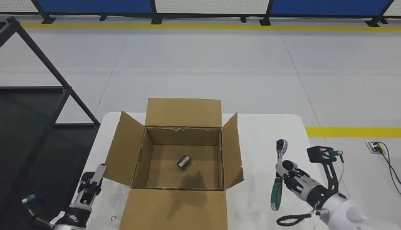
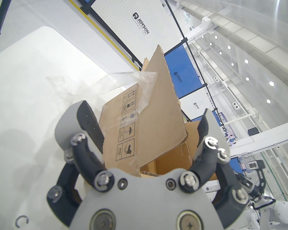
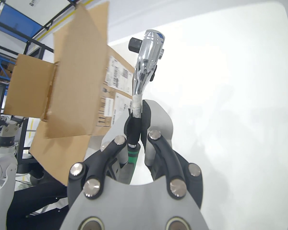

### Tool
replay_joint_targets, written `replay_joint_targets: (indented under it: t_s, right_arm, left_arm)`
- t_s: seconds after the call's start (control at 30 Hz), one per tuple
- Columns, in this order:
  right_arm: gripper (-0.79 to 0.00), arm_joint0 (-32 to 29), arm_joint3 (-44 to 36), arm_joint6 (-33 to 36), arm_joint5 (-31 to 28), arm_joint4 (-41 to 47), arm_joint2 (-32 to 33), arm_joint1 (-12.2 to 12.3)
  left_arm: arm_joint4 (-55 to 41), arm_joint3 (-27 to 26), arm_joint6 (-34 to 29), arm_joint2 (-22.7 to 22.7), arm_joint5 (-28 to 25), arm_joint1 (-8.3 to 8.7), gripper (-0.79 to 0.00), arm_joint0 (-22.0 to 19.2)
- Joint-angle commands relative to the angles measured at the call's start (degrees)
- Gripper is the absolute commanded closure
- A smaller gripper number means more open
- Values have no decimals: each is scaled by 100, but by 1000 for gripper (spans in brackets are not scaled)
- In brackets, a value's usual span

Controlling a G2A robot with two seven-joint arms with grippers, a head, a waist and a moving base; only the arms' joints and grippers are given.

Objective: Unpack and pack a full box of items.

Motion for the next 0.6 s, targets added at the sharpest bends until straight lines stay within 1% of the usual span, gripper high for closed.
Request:
replay_joint_targets:
  t_s: [0.0, 0.23, 0.53, 0.57]
  right_arm:
    - [0, -56, -134, -21, -29, -40, -48, 4]
    - [0, -56, -134, -21, -29, -40, -48, 4]
    - [0, -56, -134, -21, -29, -40, -48, 4]
    - [0, -83, -115, -122, -96, 7, -74, 5]
  left_arm:
    - [-18, -3, 12, -9, -11, -2, -785, 20]
    - [-93, -39, 6, -79, 24, -1, -785, -20]
    - [41, -14, -98, -50, 101, 11, -785, -171]
    - [45, -6, -105, -55, 109, 12, -785, -196]
